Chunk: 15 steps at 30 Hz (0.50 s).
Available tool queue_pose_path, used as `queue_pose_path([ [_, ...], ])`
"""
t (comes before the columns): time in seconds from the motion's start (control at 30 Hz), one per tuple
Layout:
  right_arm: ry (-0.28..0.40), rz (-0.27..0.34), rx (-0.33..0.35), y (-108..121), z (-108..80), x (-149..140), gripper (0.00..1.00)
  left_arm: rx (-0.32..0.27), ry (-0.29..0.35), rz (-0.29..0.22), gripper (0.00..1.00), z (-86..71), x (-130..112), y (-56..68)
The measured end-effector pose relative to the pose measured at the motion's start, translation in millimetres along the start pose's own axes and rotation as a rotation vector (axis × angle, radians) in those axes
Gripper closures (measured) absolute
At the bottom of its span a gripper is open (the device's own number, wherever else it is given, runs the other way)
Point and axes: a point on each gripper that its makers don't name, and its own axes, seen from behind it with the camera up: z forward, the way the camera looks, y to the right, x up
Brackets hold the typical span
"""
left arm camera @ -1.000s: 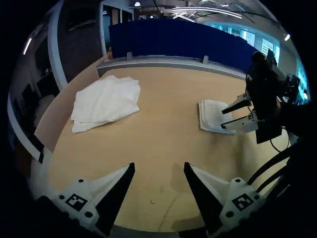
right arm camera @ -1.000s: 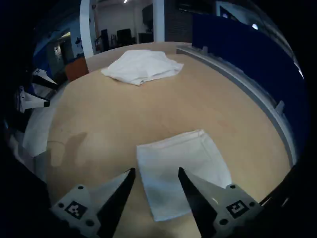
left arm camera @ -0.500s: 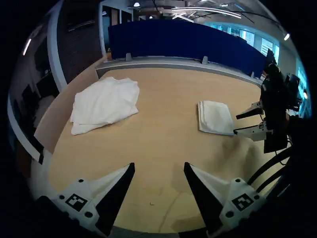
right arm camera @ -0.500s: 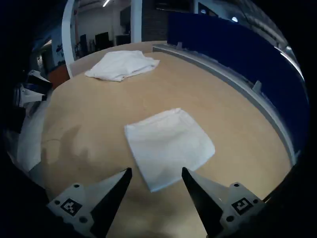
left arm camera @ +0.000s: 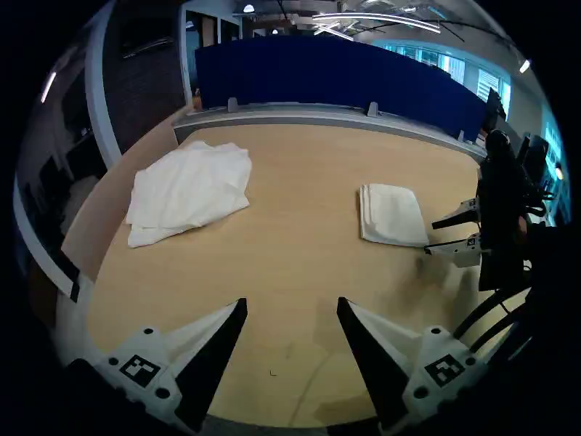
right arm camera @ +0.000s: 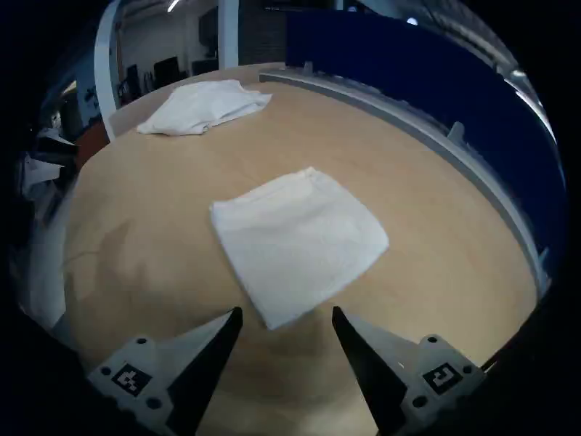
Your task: Fold towel
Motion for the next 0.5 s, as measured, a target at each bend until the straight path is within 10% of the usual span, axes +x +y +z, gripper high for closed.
queue_pose_path([
  [0.5, 0.012, 0.071, -0.006, -5, 13.0, -9, 0.69, -0.001, -0.006, 0.001, 0.08, 5.8, -3, -1.1],
])
